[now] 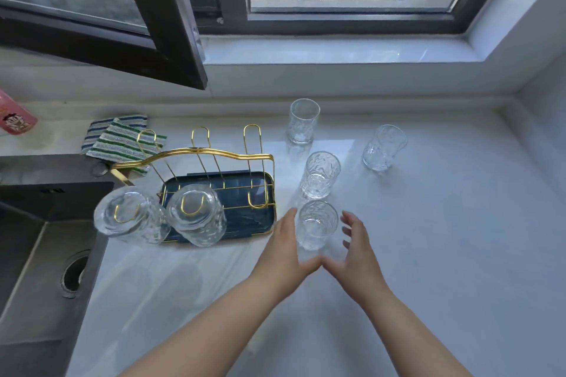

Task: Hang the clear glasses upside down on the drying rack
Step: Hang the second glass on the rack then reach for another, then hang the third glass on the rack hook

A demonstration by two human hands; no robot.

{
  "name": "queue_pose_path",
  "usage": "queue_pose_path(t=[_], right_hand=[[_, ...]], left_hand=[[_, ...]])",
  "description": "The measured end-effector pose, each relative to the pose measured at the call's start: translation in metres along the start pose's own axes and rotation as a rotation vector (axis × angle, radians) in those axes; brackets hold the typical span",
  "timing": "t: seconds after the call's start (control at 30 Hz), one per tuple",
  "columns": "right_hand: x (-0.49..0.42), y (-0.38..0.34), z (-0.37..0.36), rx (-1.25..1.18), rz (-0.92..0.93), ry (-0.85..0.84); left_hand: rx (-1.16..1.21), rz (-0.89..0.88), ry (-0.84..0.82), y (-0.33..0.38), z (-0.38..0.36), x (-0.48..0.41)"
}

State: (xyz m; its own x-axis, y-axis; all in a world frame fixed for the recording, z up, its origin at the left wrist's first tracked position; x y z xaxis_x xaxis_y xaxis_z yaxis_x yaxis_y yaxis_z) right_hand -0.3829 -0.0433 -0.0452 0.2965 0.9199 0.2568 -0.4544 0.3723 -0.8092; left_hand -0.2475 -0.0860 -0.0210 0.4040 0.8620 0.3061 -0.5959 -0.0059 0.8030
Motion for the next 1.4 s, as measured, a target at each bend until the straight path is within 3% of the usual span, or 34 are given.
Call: queue_pose_path(t=[0.43, 0.6, 0.73, 0.8, 0.93, 1.03, 1.1, 1.2, 1.4], right_hand=[[-0.016, -0.008, 0.010, -0.207, 0.034, -0.154], [0.009, -0.027, 0.044, -0.378, -0.015, -0.249], [0.035, -0.063, 0.045, -0.786, 0.043, -0.571], [0.044, -0.084, 0.041, -0.862, 0.104, -0.633], [0.042, -0.112, 0.043, -0.709, 0.173, -0.434], [0.036, -0.140, 0.038, -0.371, 0.326, -0.290], [0.031, -0.157, 0.028, -0.164, 0.418, -0.216], [0.020, -0.168, 0.008, -0.036, 0.451, -0.211], [-0.003, -0.159, -0.023, 0.036, 0.396, -0.240]], left_hand=[[0.064, -0.025, 0.125, 0.017, 0.000, -0.031], [0.370, -0.110, 0.052, 0.041, 0.029, 0.012], [0.807, -0.218, -0.076, 0.054, 0.046, 0.047], [0.876, -0.237, -0.096, 0.054, 0.054, 0.061], [0.609, -0.239, 0.093, 0.040, 0.084, 0.076], [0.239, -0.261, 0.258, 0.039, 0.107, 0.080], [0.160, -0.264, 0.267, 0.041, 0.118, 0.079], [0.171, -0.246, 0.226, 0.046, 0.127, 0.069], [-0.076, -0.174, 0.269, 0.041, 0.127, 0.041]])
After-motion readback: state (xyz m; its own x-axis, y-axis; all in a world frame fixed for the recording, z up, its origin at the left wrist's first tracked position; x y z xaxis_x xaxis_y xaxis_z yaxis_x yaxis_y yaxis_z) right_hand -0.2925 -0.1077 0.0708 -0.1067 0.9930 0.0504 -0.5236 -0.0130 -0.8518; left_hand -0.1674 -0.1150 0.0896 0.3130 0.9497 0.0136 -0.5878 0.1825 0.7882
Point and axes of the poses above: each hand's wrist, its own x-axis away from the middle knuckle, its own z-axis out of the back of the hand, y = z × x, the point moved 5 cm from there along -x, towards the middle knuckle, and after that the axes turned 1 degree about x, right-handed, at the moved point
